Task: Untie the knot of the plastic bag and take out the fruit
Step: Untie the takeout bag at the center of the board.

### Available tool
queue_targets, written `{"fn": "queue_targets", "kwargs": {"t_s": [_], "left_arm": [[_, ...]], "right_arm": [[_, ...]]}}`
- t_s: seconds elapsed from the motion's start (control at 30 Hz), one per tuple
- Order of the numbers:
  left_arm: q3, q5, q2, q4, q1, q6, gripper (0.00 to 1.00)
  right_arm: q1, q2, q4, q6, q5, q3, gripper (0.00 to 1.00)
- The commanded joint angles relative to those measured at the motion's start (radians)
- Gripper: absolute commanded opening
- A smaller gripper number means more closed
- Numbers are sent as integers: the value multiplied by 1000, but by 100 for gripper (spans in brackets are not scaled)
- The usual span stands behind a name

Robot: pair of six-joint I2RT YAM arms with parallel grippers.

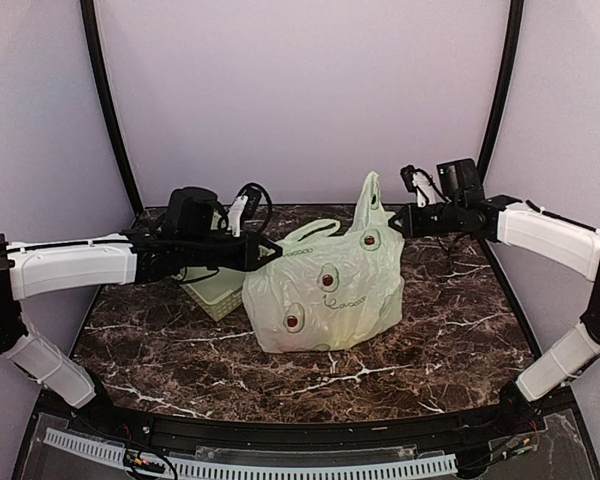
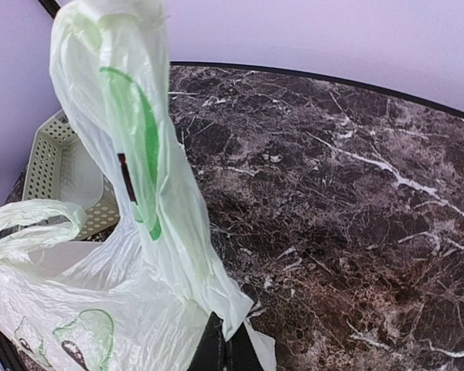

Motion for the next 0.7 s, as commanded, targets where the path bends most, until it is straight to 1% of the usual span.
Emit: {"fn": "queue_targets", "kwargs": {"t_s": [0.0, 0.13, 0.2, 0.23, 0.27, 0.3, 0.33, 0.37, 0.4, 0.47, 0.5, 0.53, 0.67], "left_arm": [[-59, -52, -58, 6, 13, -39, 6], [-94, -56, -83, 11, 16, -50, 17], [-82, -61, -97, -12, 17, -37, 24], [-73, -65, -103, -24, 18, -29, 30], [-48, -69, -109, -51, 19, -8, 33], [-33, -71, -110, -64, 19, 4, 40], [2, -72, -109, -83, 20, 31, 43], [21, -70, -100, -101, 19, 44, 49], [64, -67, -84, -131, 19, 70, 51], [135, -52, -42, -169, 19, 103, 63], [162, -35, -25, -180, 20, 120, 66], [212, -25, 14, -200, 20, 126, 71], [332, 49, 129, -228, 19, 147, 80]], "right_arm": [[-20, -36, 47, 64, 44, -71, 0], [-22, -69, 75, 51, -1, -106, 0], [-22, -89, 85, 30, -54, -116, 0], [-21, -98, 90, 18, -80, -120, 0], [-22, -110, 96, 10, -101, -126, 0], [-22, -121, 105, 2, -122, -132, 0], [-21, -132, 114, -8, -150, -136, 0], [-21, -142, 118, -18, -175, -140, 0], [-21, -150, 122, -25, -197, -143, 0], [-21, -163, 127, -35, -226, -148, 0], [-21, -170, 129, -37, -232, -151, 2], [-21, -175, 129, -39, -234, -152, 7], [-21, -179, 108, -40, -209, -133, 31]]}}
